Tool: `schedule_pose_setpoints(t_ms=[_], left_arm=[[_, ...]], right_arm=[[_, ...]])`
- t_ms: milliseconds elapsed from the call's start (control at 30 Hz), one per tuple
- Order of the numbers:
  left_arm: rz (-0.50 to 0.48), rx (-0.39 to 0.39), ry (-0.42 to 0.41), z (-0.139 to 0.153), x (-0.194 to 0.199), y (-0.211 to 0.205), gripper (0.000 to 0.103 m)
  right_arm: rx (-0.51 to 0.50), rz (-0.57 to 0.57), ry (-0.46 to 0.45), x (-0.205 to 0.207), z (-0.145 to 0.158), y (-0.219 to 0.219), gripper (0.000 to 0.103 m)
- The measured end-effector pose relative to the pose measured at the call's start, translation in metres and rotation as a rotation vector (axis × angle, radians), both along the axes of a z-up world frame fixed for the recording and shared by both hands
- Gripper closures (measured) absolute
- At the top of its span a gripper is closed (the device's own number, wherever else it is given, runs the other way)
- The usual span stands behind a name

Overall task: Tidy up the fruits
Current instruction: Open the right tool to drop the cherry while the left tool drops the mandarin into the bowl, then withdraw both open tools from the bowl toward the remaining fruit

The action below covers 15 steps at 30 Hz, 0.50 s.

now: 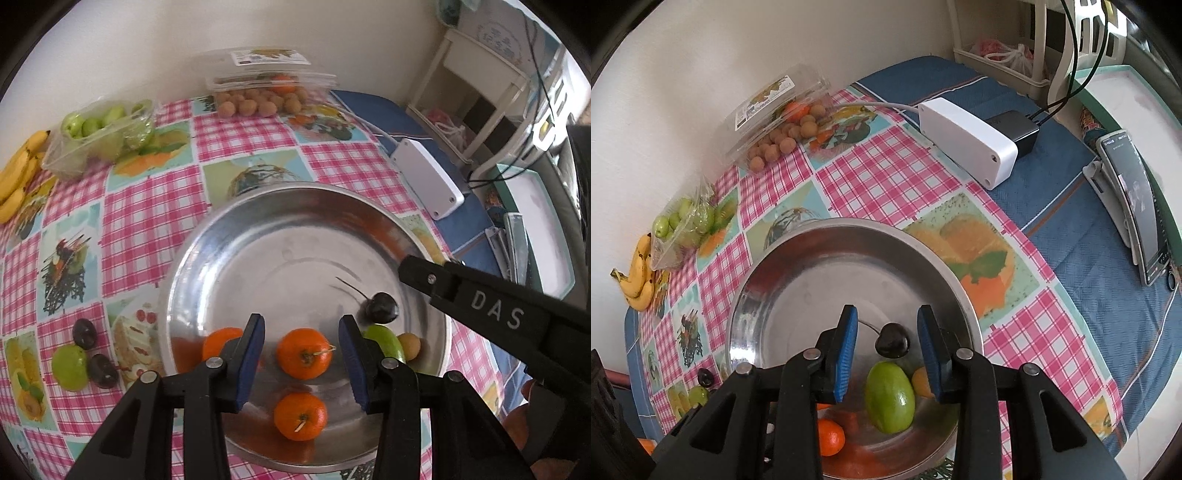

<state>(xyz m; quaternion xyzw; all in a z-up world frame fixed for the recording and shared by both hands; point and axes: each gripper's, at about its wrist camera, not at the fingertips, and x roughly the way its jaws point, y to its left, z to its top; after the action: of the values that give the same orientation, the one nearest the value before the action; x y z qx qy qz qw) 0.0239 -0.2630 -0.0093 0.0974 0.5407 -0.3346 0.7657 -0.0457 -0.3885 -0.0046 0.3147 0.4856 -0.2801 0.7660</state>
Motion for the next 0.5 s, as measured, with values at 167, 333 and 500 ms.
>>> schedule_pose_setpoints(t_ms=[167,333,500], left_arm=[[0.079,0.017,-0.025,0.003,0.012,0.014,0.057],[0.178,0.022,-0.039,0.006,0.027,0.035,0.057],[0.258,0.024,-0.035,0.005,0.041,0.055,0.058]], right_arm=[[0.007,0.008,0.023,0.003,-0.008,0.001,0.069],[0.007,0.030,0.037,0.007,-0.011,0.005,0.069],[-0.004,0.059,0.039,0.011,-0.009,0.011,0.069]])
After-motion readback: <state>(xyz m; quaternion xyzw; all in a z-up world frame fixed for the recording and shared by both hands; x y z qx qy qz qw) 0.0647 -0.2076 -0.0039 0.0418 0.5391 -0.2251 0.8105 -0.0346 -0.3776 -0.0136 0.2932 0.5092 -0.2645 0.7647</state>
